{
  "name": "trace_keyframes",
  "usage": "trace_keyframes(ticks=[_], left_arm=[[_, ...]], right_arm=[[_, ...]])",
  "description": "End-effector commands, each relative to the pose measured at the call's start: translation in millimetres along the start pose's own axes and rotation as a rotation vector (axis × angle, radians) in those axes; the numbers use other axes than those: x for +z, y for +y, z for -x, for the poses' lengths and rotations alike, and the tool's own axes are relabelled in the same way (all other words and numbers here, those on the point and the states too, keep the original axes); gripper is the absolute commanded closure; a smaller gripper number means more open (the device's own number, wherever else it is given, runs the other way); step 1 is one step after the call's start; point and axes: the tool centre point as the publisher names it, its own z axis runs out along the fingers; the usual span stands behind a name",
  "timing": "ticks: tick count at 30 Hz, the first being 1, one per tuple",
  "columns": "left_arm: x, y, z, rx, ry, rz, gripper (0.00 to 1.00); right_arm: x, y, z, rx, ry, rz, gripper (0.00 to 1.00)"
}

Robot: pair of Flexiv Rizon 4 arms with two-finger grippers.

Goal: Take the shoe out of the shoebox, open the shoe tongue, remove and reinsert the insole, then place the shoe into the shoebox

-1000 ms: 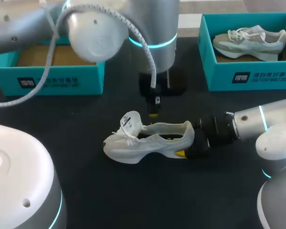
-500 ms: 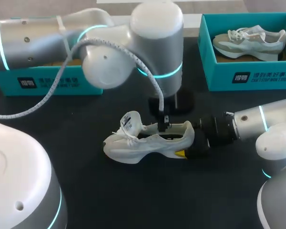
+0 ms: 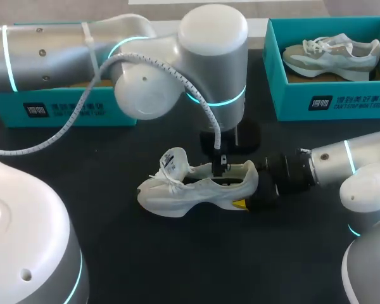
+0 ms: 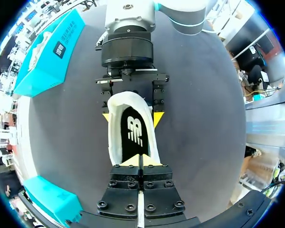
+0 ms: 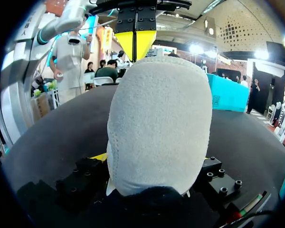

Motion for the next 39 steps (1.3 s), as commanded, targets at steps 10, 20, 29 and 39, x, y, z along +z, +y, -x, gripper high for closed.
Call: trace_keyframes(ticks=[10,20,29,39], left_arm=[[45.9,-13.0,8.8,0.095,0.041,-0.005,1.0],[65.2,-6.3,12.3,0.126,0.107,0.006,1.0],[70.2,3.4,0.0,0.173,0.145,-0.001,1.0],[80.7,4.3,-4.3,0.197,0.167,0.0,0.68]], right_arm=[[9.1,-5.4,-1.4,0.001,0.0,-0.004,1.0],[9.1,-5.4,-1.4,0.001,0.0,-0.004,1.0],[9.1,-5.4,-1.4,0.001,0.0,-0.004,1.0],[9.1,-5.4,-1.4,0.001,0.0,-0.004,1.0]])
